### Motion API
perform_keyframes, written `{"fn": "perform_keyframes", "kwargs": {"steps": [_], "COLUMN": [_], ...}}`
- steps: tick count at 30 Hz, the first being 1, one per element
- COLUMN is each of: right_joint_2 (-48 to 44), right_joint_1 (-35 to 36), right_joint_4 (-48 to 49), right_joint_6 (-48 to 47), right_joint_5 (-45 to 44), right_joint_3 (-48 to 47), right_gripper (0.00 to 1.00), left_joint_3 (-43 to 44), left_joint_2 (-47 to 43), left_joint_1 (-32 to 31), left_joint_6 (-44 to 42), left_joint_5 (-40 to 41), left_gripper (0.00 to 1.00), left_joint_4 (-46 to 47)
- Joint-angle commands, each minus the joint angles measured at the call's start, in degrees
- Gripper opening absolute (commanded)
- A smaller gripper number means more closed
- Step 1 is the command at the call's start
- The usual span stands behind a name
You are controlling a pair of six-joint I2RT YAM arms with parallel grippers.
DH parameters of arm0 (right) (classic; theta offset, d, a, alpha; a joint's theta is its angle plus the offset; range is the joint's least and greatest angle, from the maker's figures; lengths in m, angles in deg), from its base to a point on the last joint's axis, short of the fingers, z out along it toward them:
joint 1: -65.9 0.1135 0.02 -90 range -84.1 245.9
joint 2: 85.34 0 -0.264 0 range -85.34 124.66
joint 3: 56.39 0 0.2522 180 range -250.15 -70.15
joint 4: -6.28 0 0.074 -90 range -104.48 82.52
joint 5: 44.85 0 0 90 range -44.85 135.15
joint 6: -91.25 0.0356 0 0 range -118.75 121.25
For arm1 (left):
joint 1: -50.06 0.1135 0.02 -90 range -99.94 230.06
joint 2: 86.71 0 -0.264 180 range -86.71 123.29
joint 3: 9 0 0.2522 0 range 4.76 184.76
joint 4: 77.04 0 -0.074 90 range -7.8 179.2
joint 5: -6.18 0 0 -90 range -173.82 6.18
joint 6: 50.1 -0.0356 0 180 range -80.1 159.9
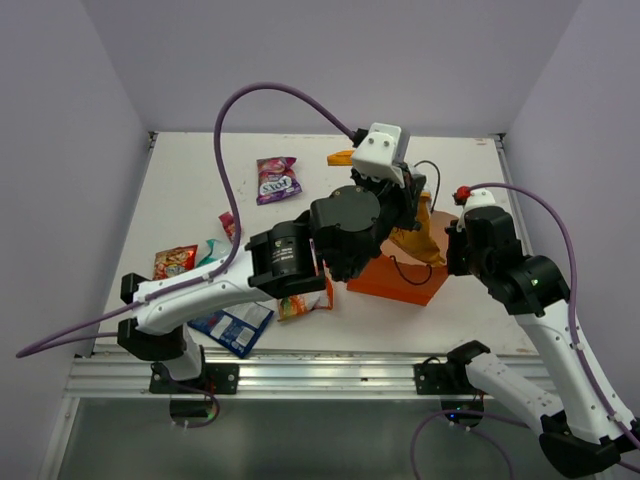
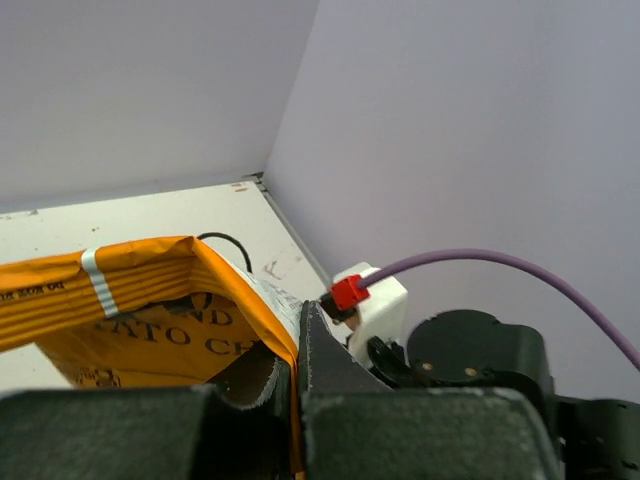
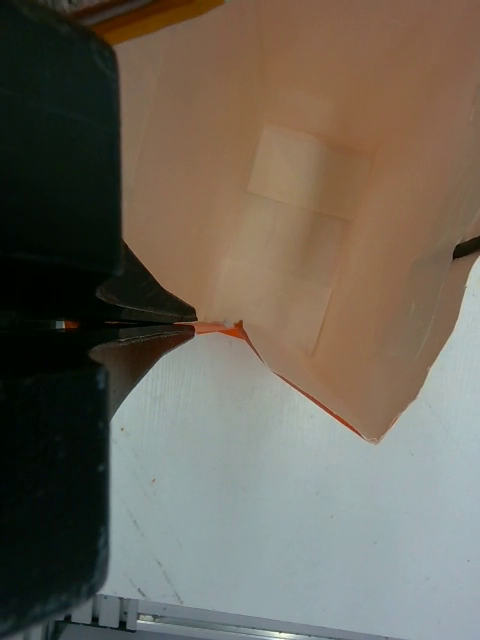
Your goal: Place the snacks into the paper bag
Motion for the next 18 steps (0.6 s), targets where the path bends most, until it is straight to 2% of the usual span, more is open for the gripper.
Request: {"fn": "perform_keyframes", "kwargs": {"steps": [1, 10, 18], "right_joint_2": [-0.39, -0.22, -0.22], "right_joint_1": [0.2, 0.2, 0.2], "right_joint_4": [1.29, 1.47, 1.47], "right_joint_6": [-0.34, -0.43, -0.34], "right_joint_5": [1.25, 1.42, 1.51], "right_joint_3": [-0.01, -0.01, 0.08], "right_gripper": [0.0, 0.0, 0.0], "left_joint_3": [-3.79, -10.39, -9.79], "left_joint_2": [-2.26, -2.35, 1.16], "left_joint_1": [3.64, 5.93, 8.4], "left_joint_6": [2.89, 2.64, 2.45], "left_joint_5": [-0.54, 0.17, -2.21], "left_gripper": [0.0, 0.0, 0.0], "left_joint_4": [4.01, 7.08, 7.79]}}
